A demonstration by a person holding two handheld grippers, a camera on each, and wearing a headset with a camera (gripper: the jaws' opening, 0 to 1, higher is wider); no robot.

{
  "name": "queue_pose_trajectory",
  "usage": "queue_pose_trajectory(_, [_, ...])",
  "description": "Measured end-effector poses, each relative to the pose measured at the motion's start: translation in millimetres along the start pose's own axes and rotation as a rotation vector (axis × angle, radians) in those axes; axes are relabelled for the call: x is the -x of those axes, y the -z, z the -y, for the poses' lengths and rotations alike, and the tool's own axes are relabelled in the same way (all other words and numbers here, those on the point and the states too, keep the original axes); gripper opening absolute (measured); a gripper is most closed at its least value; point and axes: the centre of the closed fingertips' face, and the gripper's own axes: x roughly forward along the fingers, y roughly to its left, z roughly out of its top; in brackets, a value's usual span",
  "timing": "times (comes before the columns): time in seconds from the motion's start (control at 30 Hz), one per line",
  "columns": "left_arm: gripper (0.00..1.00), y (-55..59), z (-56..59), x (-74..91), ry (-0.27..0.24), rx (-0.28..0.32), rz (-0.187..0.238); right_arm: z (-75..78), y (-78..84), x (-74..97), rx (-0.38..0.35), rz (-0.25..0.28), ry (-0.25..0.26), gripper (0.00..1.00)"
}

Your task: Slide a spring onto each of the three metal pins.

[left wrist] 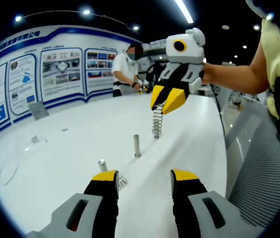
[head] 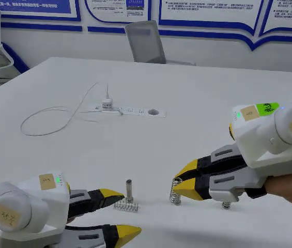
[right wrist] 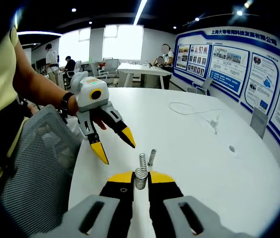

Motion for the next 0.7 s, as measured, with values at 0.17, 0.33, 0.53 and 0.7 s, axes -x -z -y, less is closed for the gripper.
queue_pose_trajectory(0.17, [0.45, 1.1, -3.5, 3.2, -0.017, 0.009, 0.001, 12.4, 0.4, 2.7, -0.009, 0.001, 0.035, 0.12])
queue_pose_trajectory(0.33, [0.47, 2.2, -4.7, 5.6, -0.027, 0.014, 0.002, 25.4, 1.6, 4.8, -0.021, 0.004, 0.070, 0.12])
queue_pose_trajectory(0.53, [0.48, 3.6, -4.5, 7.5, -0.035, 0.021, 0.002, 38.0, 9.5, 2.3, -0.039, -0.010, 0.104, 0.12])
queue_pose_trajectory(0.7, [0.48, 4.7, -4.6, 9.0, -0.041, 0.024, 0.003, 41.8, 12.5, -1.9, -0.053, -0.011, 0.110, 0.12])
